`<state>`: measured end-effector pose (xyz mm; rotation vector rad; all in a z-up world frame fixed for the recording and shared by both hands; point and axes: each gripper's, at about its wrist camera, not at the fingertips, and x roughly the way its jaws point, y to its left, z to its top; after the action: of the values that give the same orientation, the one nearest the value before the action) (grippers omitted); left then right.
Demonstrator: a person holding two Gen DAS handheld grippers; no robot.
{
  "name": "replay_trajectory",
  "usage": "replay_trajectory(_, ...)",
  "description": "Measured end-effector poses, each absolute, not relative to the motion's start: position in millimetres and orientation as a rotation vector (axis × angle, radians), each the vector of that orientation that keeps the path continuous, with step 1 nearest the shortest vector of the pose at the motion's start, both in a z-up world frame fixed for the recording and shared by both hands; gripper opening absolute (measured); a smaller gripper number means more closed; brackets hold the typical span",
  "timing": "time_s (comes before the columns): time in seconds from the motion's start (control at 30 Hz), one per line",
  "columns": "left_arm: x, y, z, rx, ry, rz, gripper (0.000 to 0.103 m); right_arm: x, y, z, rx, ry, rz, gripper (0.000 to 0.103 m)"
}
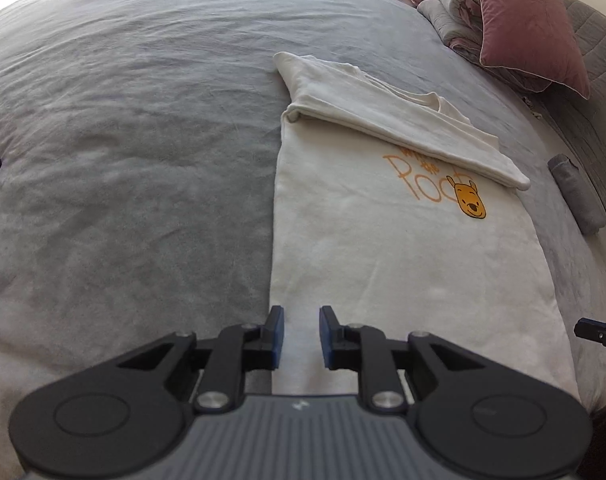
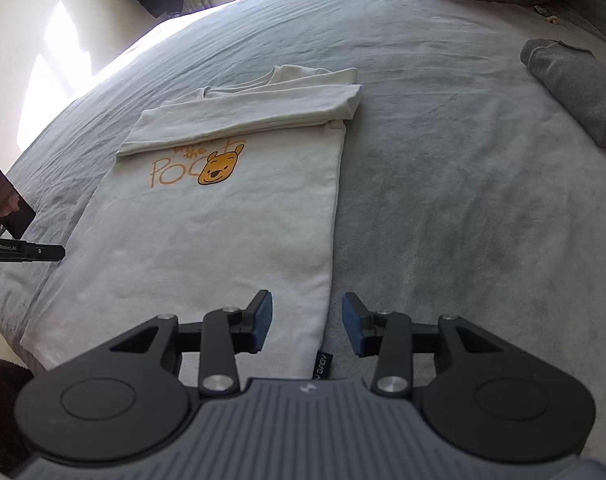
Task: Fold clothes
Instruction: 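Grasp the shirt hem with both grippers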
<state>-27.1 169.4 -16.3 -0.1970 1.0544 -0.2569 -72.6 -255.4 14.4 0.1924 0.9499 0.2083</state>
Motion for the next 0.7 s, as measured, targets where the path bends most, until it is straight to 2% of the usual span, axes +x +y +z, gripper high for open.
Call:
replay_trajectory(0.37,-87,184,-24,-0.192,1.102,-0.343,0.023,-121,-276,-7,0.365,1.019,0.233,0.043)
replay_trajectory(0.7,-97,199,-29,-0.289,1.171,-0.42,0.023,-139,-286,-12,0.477,1.054,0.305,0.041)
